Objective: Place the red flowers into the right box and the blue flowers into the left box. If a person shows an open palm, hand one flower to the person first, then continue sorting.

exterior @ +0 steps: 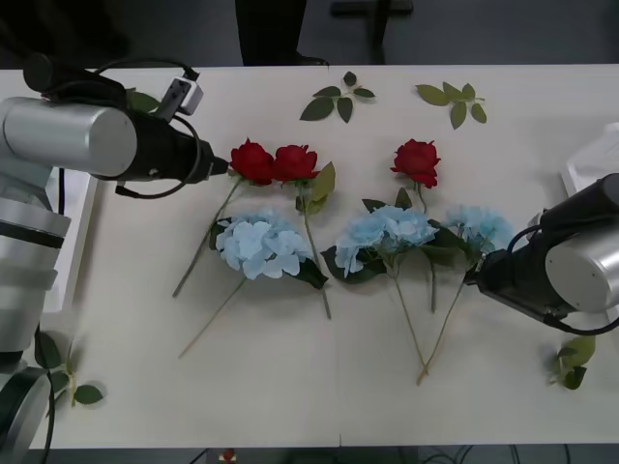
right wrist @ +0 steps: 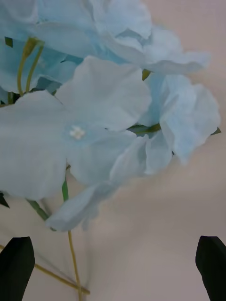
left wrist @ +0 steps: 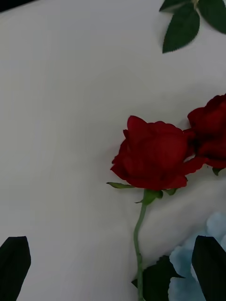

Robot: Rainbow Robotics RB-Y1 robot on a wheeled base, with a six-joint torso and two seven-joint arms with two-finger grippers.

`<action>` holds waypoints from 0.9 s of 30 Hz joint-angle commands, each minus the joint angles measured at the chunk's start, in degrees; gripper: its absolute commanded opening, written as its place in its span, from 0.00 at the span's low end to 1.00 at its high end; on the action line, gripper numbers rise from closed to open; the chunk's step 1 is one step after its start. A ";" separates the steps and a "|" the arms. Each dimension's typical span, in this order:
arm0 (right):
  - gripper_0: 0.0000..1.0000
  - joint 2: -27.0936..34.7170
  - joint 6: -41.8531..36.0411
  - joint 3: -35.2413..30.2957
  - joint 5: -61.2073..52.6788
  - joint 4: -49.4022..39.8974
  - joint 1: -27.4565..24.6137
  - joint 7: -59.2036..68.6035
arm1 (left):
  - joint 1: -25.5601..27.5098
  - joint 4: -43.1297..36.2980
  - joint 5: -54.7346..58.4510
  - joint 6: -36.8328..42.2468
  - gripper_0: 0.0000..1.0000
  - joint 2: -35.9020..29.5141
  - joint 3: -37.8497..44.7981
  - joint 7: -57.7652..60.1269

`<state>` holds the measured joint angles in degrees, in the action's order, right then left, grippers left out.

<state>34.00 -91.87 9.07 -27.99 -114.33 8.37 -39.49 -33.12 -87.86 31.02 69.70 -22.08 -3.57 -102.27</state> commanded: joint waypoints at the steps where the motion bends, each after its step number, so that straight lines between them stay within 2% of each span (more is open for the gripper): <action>1: 1.00 -1.13 0.11 3.76 4.44 1.30 2.80 1.96 | -2.74 4.54 -3.42 -0.79 1.00 2.48 -2.05 -1.44; 7: 1.00 -3.15 0.28 5.08 7.34 3.68 2.97 1.61 | -4.94 12.62 -4.48 -4.75 1.00 3.89 -4.07 -2.15; 13: 1.00 -4.38 2.04 8.07 11.64 6.66 2.97 2.14 | -9.51 23.87 -5.36 -11.43 1.00 5.65 -6.71 -2.41; 20: 1.00 -6.32 3.71 8.95 14.11 9.21 2.97 2.05 | -11.53 28.00 -6.59 -12.74 0.99 6.70 -7.33 -2.41; 23: 1.00 -6.32 3.80 9.65 14.63 9.39 2.97 2.23 | -11.53 28.88 -7.29 -13.27 0.79 6.88 -8.47 -2.41; 26: 1.00 -6.41 3.80 9.65 14.46 9.39 2.97 2.23 | -11.53 30.46 -7.73 -14.68 0.68 6.88 -9.70 -2.41; 27: 1.00 -6.41 3.80 9.74 14.46 9.39 2.97 2.23 | -11.62 30.99 -7.82 -15.29 0.67 6.88 -10.05 -2.41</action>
<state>27.65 -87.95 18.43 -13.69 -103.94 11.19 -39.49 -43.01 -57.66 23.57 55.83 -14.92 -11.76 -102.44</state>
